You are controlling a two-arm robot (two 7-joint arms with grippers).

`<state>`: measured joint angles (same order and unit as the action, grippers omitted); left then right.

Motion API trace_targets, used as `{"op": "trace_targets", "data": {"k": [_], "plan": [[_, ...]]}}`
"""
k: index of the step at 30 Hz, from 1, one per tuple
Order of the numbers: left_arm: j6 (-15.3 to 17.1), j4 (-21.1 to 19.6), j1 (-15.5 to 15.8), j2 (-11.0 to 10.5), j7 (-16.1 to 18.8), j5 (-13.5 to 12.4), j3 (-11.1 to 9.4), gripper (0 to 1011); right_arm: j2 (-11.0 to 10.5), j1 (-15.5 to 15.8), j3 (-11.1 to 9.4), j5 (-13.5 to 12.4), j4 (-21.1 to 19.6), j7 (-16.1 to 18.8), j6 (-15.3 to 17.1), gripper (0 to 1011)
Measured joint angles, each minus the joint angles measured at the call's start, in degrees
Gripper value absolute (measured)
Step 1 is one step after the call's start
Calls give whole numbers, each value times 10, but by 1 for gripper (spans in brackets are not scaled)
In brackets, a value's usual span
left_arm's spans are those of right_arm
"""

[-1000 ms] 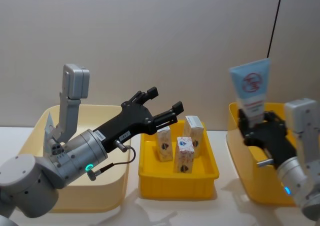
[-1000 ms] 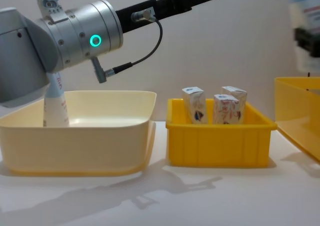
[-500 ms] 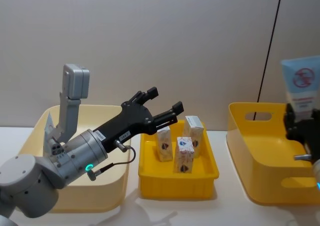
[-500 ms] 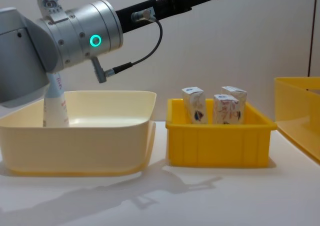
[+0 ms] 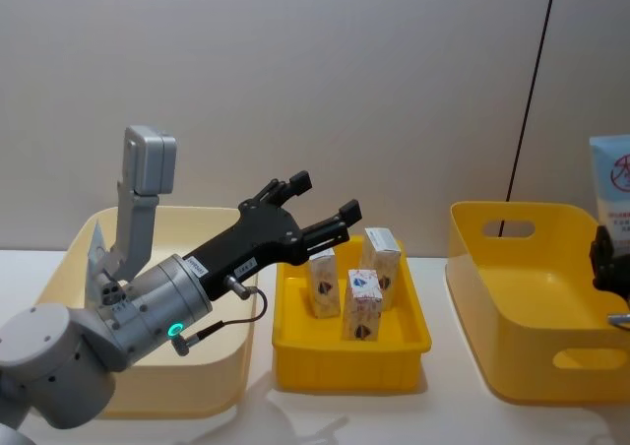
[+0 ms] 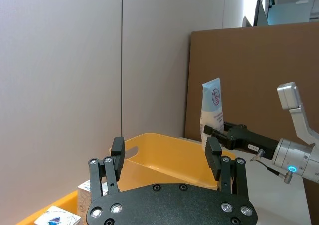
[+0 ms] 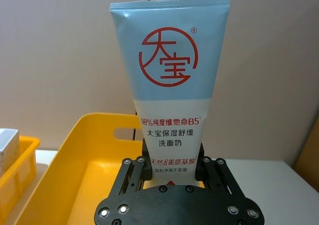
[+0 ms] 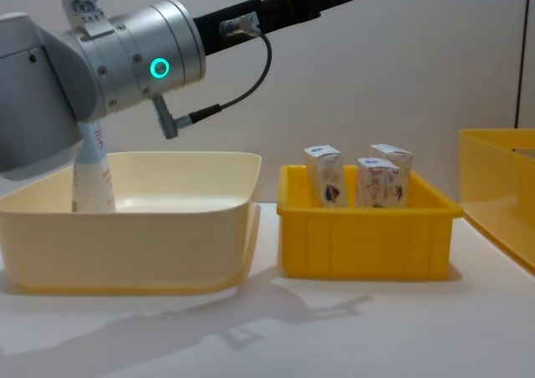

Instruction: Bimanual collaborative sorting of washing and personal care products

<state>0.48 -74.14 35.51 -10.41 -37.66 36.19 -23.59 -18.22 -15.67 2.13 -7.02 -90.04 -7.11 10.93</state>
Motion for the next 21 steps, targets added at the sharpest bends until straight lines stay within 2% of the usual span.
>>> {"op": "trace_targets", "data": {"k": [4,13,20,21], "plan": [[0,0,0,0,0,0,0,1003,2,-2,-3,-3,1,2,22,444],[0,0,0,0,0,0,0,1003,7,-9,-2,-3,12,6,45,444],[0,0,0,0,0,0,0,1003,10,-12,-2,-3,18,8,54,608],[0,0,0,0,0,0,0,1003,11,-13,-2,-3,19,8,56,672]]}}
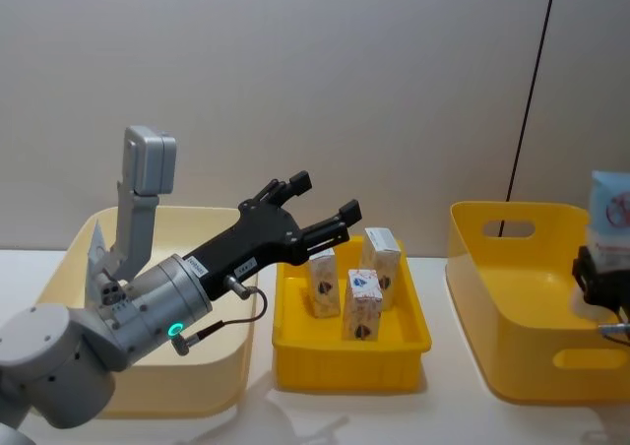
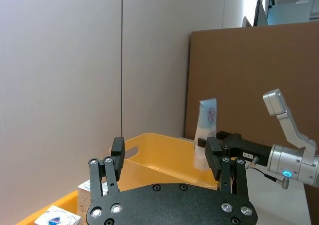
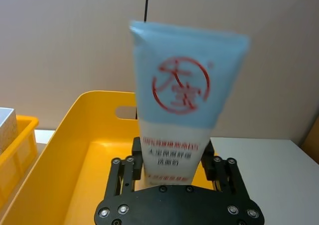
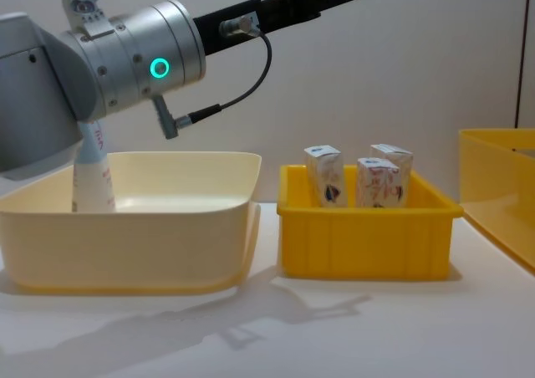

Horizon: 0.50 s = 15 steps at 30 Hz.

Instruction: Bimanual collaborative sorting of washing and personal care products

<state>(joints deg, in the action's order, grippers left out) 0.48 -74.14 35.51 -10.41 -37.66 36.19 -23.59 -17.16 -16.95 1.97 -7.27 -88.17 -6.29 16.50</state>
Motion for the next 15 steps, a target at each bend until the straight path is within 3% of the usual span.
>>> {"op": "trace_targets", "data": {"k": [9,15], "plan": [[0,0,0,0,0,0,0,1003,2,-2,1,1,3,1,6,936],[0,0,0,0,0,0,0,1003,2,-3,1,1,5,1,8,1001]]}}
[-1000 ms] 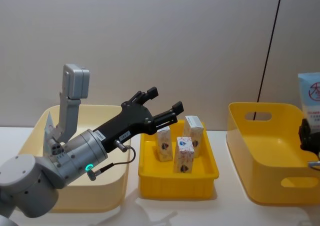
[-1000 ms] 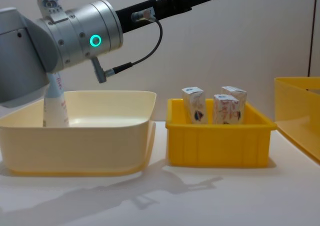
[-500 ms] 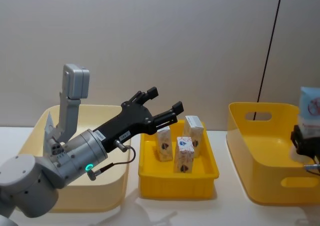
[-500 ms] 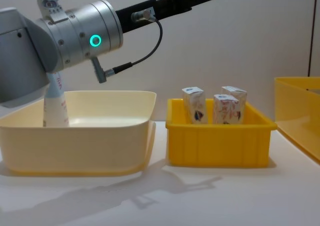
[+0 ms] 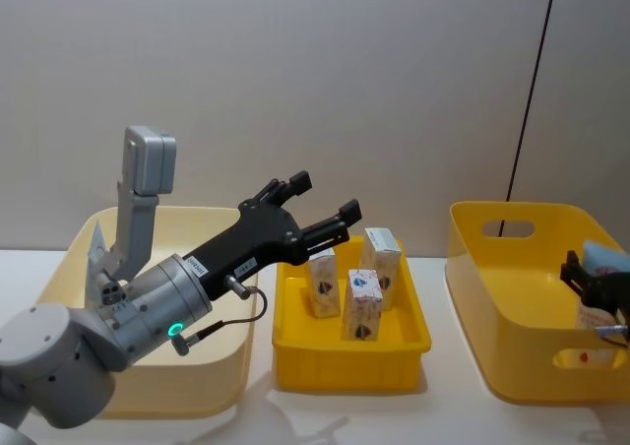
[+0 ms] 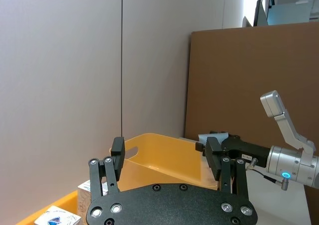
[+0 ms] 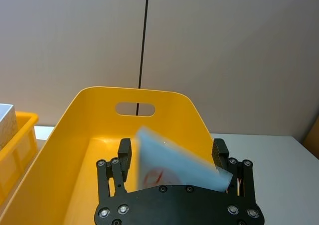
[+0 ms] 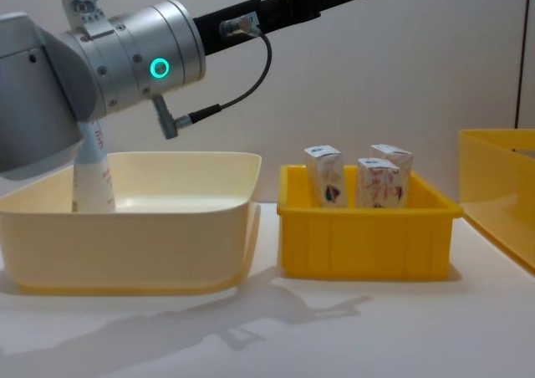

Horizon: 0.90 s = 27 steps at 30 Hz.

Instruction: Bimanual collaborative sorting of washing and personal care products

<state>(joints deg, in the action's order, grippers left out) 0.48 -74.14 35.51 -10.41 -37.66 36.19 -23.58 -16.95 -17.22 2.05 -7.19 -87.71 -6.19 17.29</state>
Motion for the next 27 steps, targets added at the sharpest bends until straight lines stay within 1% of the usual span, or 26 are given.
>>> {"op": "trace_targets", "data": {"k": [14,20,27], "plan": [[0,0,0,0,0,0,0,1003,1,0,-1,1,1,2,-2,1001],[0,0,0,0,0,0,0,1003,4,1,-4,0,-3,7,-21,1001],[0,0,0,0,0,0,0,1003,10,5,-11,-9,-16,18,-58,1001]]}}
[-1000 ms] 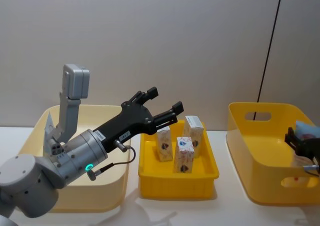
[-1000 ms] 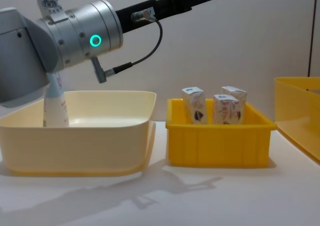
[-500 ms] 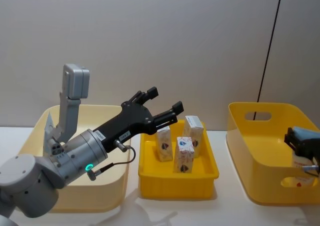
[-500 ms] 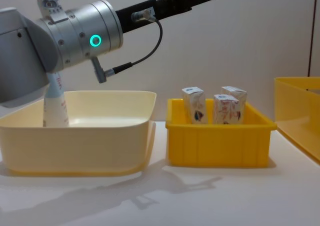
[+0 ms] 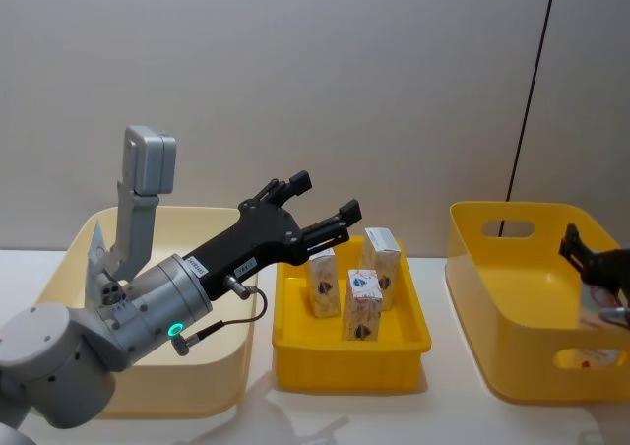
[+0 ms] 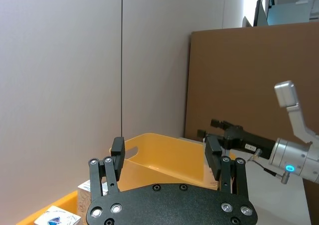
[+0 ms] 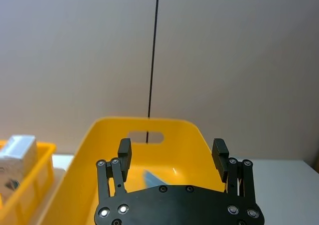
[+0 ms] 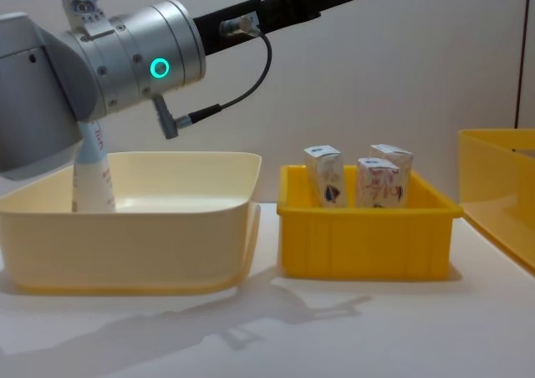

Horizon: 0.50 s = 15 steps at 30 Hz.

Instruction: Bimanual collaborative sorting of washing and personal care products

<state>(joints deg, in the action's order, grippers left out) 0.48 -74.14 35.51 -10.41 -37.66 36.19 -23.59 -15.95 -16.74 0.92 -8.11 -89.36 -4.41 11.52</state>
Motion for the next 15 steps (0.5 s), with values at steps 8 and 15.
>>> {"op": "trace_targets", "data": {"k": [8,15], "plan": [[0,0,0,0,0,0,0,1003,7,4,-10,-17,-19,18,-41,1001],[0,0,0,0,0,0,0,1004,8,12,-20,-43,-42,50,-66,1001]]}}
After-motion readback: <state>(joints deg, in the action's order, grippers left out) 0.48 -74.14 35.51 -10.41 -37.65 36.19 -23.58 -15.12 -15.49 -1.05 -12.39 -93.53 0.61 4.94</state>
